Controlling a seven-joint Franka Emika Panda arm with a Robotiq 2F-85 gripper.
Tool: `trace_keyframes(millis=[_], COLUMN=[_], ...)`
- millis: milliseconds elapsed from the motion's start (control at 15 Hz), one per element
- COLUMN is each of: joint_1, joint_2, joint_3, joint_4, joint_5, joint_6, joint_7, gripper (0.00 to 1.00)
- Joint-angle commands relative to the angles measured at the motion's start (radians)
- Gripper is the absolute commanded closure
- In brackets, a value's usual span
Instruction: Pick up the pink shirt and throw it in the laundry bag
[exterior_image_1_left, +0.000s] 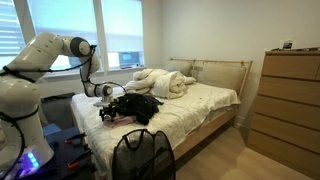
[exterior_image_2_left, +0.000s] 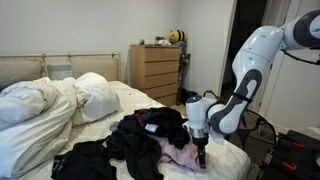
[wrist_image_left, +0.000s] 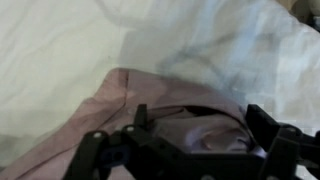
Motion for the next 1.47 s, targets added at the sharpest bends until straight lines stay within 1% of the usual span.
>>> trace_keyframes(millis=[0,267,533,600,667,733,933,1133,1267,1333,1400], joint_1=[0.027,0.011,0.0,0.001,0.004,0.003,-0.002,-0.007,-0.023,-0.034,-0.044], joint_2=[0.058,0.108,0.136,0.139,0.14,0.14,0.132,0.12,0.1,0.084,0.063], joint_3=[-0.027,-0.014,-0.005,-0.006,-0.01,-0.011,-0.01,-0.013,-0.007,-0.002,0.001], joint_4=[0.1,0.165,0.199,0.206,0.211,0.215,0.22,0.221,0.227,0.228,0.232], joint_5=[-0.044,-0.036,-0.027,-0.027,-0.03,-0.029,-0.024,-0.017,0.01,0.026,0.046], joint_6=[-0.061,-0.13,-0.176,-0.187,-0.195,-0.2,-0.203,-0.202,-0.239,-0.26,-0.289], joint_7=[-0.04,-0.09,-0.111,-0.11,-0.102,-0.098,-0.091,-0.075,-0.067,-0.068,-0.067], gripper=[0.0,0.0,0.0,0.25,0.26,0.32,0.57,0.78,0.93,0.98,0.99])
